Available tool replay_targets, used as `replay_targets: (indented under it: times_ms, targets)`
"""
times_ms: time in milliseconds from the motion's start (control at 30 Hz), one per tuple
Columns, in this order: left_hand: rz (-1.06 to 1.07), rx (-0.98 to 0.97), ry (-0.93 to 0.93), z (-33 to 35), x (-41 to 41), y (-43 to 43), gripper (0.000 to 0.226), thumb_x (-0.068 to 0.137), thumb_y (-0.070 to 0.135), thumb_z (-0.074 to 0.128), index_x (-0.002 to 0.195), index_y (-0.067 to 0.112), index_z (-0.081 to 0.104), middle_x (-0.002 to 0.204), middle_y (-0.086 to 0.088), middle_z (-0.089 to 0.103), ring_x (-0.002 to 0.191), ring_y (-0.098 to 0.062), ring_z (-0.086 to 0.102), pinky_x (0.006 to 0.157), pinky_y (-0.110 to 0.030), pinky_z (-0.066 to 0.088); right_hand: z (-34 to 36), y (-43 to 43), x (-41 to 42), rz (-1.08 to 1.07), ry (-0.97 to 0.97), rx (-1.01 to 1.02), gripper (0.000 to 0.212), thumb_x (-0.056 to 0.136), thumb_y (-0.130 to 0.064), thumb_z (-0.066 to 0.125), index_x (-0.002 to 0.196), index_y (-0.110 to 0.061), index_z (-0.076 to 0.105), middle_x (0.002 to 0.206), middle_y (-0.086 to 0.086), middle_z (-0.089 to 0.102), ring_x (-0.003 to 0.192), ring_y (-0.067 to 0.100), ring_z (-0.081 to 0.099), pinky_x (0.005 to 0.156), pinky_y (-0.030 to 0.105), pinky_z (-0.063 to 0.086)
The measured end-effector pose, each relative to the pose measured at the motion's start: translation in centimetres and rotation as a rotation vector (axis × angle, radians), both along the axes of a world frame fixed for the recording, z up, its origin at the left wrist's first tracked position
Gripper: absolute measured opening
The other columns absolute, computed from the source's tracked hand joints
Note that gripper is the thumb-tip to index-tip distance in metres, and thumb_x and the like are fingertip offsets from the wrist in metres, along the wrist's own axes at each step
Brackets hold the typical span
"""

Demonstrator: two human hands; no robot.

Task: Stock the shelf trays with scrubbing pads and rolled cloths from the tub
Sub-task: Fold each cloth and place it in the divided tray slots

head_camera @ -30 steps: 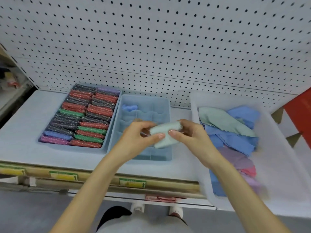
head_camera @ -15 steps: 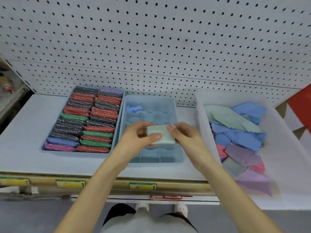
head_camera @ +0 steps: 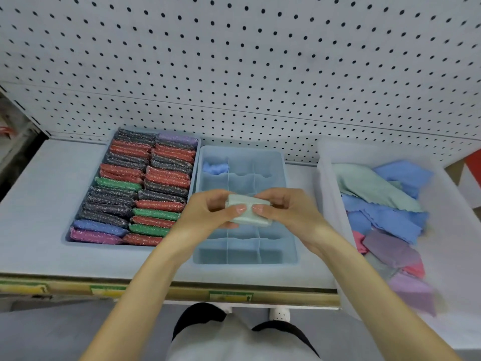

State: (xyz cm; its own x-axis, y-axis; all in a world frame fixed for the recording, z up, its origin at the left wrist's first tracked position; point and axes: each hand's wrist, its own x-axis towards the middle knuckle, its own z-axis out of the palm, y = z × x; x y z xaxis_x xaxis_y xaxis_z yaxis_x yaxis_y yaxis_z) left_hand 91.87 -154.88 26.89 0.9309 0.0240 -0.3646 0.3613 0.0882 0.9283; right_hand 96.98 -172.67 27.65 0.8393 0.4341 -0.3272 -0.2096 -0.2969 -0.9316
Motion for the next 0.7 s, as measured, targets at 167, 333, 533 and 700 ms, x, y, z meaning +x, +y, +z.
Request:
replay_targets:
  times_ms: [167,333,533,700]
  targets:
    - [0.071,0.036,-0.023,-0.7,1.8,1.1,0.025,0.075,0.001,0.075,0.095,0.002,0.060,0.081,-0.009,0.074,0.074,-0.018,0.071,0.061,-0.021,0.056,0.3,0.8,1.9,0.135,0.038,-0.004,0.016,0.082,-0.007,0.070,0.095,-0.016,0.070,0.086,-0.005,0.071,0.081,0.006,0.065,0.072,0.015,0.048]
    - [0.094,-0.005,-0.084,-1.7,3.5,2.4,0.004,0.081,0.002,0.067,0.084,0.006,0.066,0.076,-0.003,0.074,0.072,-0.012,0.070,0.065,-0.019,0.055,-0.1,2.3,4.7,0.250,0.070,-0.056,0.013,0.083,-0.005,0.068,0.093,-0.013,0.067,0.083,-0.004,0.066,0.075,0.004,0.062,0.066,0.013,0.045]
    - [0.106,0.736,-0.288,-5.6,3.7,4.9,0.022,0.095,0.036,0.048,0.107,0.026,0.063,0.104,0.018,0.062,0.090,0.005,0.057,0.082,-0.014,0.042,-5.0,3.0,12.0,-0.038,-0.219,-0.358,0.028,0.080,-0.003,0.067,0.080,-0.025,0.050,0.076,-0.007,0.061,0.068,0.006,0.056,0.061,0.019,0.040]
    - [0.022,0.916,-0.323,-8.8,3.3,4.3,0.050,0.098,0.041,0.026,0.114,0.015,0.065,0.121,-0.002,0.062,0.119,-0.001,0.038,0.108,-0.027,0.024,-9.0,5.1,14.4,0.018,-0.525,-0.627,0.020,0.082,-0.013,0.064,0.102,-0.018,0.064,0.094,0.003,0.070,0.087,0.023,0.061,0.077,0.032,0.045]
